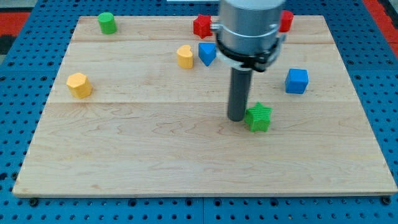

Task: Place the yellow heart blue triangle parallel to the green star blue cube

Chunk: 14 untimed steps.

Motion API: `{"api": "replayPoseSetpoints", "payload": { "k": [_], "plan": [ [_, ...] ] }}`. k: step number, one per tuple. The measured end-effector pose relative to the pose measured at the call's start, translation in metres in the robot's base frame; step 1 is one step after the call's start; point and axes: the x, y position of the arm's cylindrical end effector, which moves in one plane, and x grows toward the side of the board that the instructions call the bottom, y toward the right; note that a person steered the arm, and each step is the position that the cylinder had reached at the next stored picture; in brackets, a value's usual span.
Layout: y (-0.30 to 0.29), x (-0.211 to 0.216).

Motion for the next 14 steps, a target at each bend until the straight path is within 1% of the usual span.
{"api": "replayPoseSetpoints", "payload": {
  "k": [1,2,3,4,5,6,7,8,9,10,11,12,13,14],
  "plan": [
    [0.022,0.013],
    [0.009,-0.035],
    [0.038,0.006],
    [0.077,0.072],
    [-0.008,0.013],
    [0.005,-0.065],
    [0.007,-0.129],
    [-0.016,-0.177],
    [-0.084,-0.184],
    [-0.135,-0.162],
    [-0.150,-0.119],
    [-0.192,-0.162],
    [-0.200,-0.131],
    [-0.184,-0.060]
  ]
}}
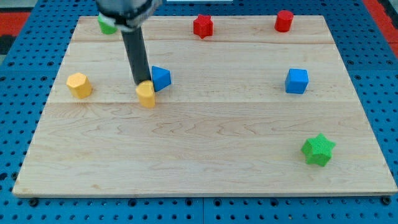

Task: Place the yellow heart blue triangle parallel to the green star blue cube

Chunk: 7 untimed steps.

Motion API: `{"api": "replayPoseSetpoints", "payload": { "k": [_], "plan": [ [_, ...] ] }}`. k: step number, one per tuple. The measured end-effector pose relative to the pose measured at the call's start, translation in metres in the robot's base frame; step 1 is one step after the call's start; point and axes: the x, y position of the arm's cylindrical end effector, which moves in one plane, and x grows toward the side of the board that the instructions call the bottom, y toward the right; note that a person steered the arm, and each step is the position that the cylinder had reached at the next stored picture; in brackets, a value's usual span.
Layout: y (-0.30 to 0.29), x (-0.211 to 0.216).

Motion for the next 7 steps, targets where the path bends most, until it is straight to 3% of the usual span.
{"api": "replayPoseSetpoints", "payload": {
  "k": [1,2,3,4,5,6,7],
  "plan": [
    [0.006,0.021],
    [-0.033,0.017],
    [0.041,0.057],
    [0.073,0.107],
    [0.067,0.057],
    [0.152,0.074],
    [0.124,0.136]
  ]
}}
